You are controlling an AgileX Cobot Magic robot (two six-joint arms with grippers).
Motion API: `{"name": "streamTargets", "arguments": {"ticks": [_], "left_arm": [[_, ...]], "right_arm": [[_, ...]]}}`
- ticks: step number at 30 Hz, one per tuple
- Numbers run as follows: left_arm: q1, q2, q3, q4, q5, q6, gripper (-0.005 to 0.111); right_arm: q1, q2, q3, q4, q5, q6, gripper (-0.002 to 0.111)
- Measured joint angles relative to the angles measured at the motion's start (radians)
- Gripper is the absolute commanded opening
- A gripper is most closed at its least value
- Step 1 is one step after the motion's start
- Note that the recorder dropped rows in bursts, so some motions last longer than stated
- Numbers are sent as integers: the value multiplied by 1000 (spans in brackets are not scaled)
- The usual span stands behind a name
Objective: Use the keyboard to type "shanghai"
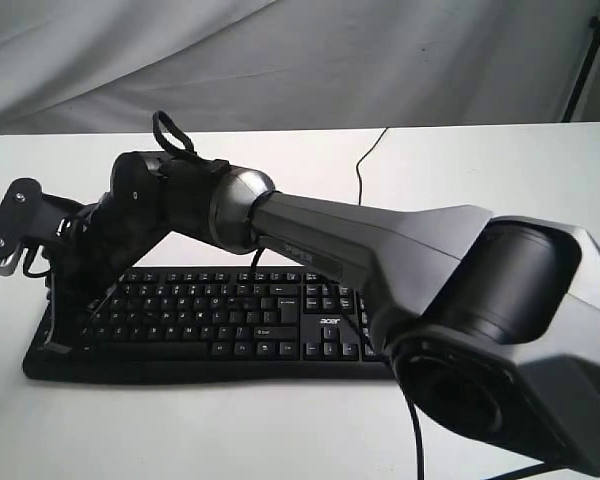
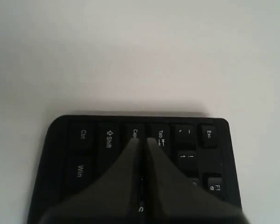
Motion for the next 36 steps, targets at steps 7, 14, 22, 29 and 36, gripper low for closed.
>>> {"name": "streamTargets", "arguments": {"ticks": [7, 14, 22, 29, 36], "left_arm": [[0, 0, 0, 0, 0, 0, 1], [0, 0, 0, 0, 0, 0, 1], [0, 0, 0, 0, 0, 0, 1], [0, 0, 0, 0, 0, 0, 1], [0, 0, 0, 0, 0, 0, 1]], "right_arm": [[0, 27, -37, -30, 17, 41, 0], [0, 35, -37, -33, 13, 51, 0], [0, 35, -38, -33, 4, 51, 0], [0, 60, -38, -23, 0, 51, 0], [0, 65, -38, -23, 4, 47, 0]]}}
